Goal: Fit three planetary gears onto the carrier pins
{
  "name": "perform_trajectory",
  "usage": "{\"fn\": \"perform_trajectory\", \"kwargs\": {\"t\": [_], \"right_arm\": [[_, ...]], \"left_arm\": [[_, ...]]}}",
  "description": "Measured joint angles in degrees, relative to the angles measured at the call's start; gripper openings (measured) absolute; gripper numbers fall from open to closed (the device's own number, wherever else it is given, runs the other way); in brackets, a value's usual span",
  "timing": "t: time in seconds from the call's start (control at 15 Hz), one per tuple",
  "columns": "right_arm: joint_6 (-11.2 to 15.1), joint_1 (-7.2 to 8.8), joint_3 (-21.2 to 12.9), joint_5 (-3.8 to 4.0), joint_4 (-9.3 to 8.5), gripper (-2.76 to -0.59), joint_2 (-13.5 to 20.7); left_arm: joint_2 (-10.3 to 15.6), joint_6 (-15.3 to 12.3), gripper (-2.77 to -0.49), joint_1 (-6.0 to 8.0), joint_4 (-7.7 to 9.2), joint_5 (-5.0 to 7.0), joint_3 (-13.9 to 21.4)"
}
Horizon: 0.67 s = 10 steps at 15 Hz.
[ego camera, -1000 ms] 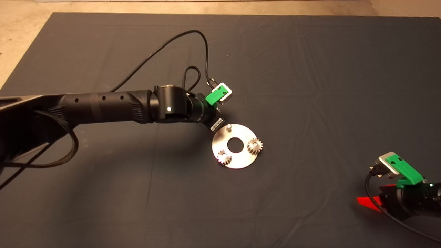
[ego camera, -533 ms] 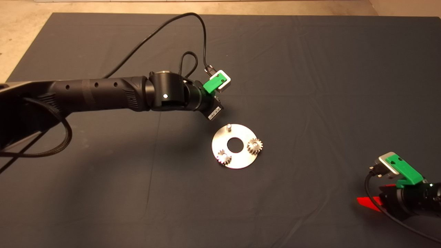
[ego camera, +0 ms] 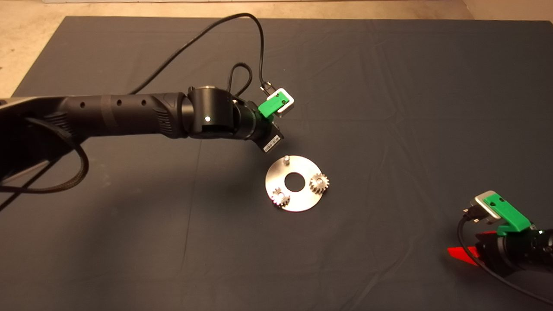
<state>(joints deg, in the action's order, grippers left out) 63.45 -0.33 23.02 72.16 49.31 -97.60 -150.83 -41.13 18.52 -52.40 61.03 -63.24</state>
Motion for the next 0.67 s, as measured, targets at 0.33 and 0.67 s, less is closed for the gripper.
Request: {"fn": "perform_trajectory", "kwargs": {"t": [0.33, 0.67], "right_arm": [[0.00, 0.00, 0.00, -0.08, 0.00, -1.44, 0.01], [0.00, 0.00, -0.04, -2.71, 0.00, -1.44, 0.33]], "left_arm": [[0.09, -3.70, -2.43, 2.56, 0.75, 1.68, 3.41], [-0.11, -7.93, -2.43, 2.58, 1.14, 2.44, 9.01]]}}
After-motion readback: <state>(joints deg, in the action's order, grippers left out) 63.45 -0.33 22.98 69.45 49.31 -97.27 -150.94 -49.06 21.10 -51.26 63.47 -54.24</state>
